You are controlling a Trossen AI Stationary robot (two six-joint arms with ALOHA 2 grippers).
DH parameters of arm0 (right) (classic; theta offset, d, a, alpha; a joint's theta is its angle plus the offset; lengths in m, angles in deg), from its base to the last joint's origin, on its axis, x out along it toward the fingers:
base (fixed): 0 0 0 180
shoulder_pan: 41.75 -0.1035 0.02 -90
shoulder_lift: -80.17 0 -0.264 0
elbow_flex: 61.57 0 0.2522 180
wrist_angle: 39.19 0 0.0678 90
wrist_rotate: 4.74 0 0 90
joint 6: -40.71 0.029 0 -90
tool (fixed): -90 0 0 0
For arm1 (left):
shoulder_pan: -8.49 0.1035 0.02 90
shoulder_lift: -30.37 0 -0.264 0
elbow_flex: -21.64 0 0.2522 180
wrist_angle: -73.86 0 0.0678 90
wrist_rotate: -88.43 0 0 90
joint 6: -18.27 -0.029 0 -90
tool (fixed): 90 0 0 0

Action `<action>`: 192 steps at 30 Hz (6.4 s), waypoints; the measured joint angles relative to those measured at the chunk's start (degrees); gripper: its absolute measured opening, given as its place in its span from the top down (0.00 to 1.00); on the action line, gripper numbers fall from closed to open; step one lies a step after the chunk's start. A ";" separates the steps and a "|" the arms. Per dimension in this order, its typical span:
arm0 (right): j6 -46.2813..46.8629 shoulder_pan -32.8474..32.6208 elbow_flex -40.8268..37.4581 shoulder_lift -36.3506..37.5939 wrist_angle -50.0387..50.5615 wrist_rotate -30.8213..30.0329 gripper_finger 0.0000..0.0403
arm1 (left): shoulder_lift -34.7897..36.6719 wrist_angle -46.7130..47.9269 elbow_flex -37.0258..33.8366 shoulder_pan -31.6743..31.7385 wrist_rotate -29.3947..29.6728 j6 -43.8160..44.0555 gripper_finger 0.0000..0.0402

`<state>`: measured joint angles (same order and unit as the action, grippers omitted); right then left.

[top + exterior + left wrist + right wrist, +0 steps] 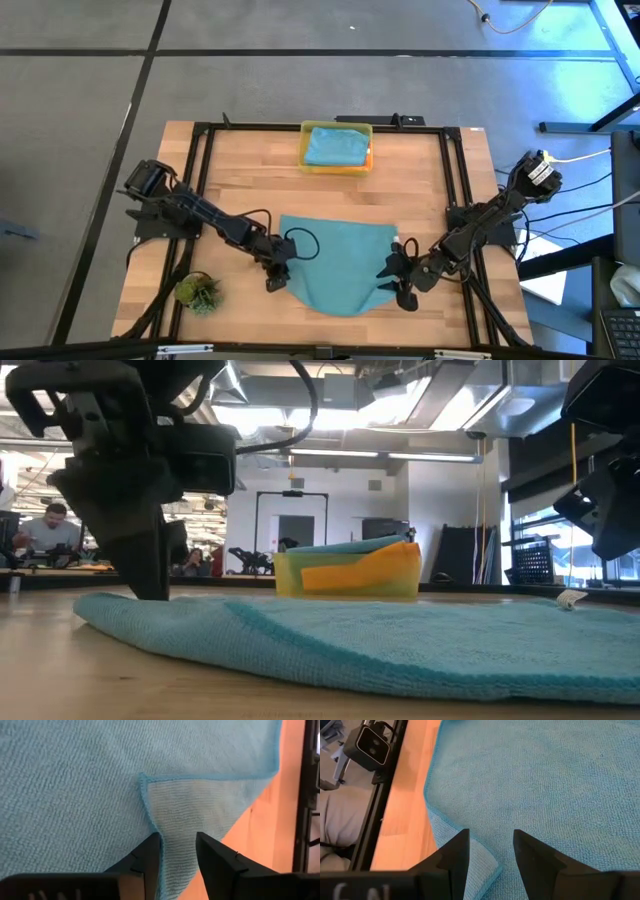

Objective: Fold microfiber towels
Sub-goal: Fold the blue microfiber cloth

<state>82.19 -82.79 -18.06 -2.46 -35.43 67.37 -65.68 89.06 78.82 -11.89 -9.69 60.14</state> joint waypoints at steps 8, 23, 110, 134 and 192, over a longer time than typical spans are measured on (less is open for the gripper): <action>-3.89 -0.31 0.03 0.00 -2.19 3.42 0.62 | 0.04 -1.67 0.05 2.15 5.45 -3.58 0.70; 7.64 -1.18 0.03 -3.26 1.83 5.74 0.62 | -4.15 -3.07 1.77 3.04 2.75 -6.34 0.70; 7.82 -1.22 0.03 -3.21 1.36 13.41 0.46 | -4.39 2.40 8.41 -9.29 4.57 -20.76 0.76; 16.79 -2.87 0.01 -2.31 1.37 20.44 0.46 | -4.50 2.58 8.41 -9.31 8.91 -24.50 0.99; 8.61 -11.67 -9.76 0.81 -15.05 -20.76 0.99 | 10.38 22.05 8.44 -18.11 43.02 -9.82 1.00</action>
<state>90.79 -94.46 -27.82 -1.65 -50.48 46.61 -55.30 111.11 87.26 -29.99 33.33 50.32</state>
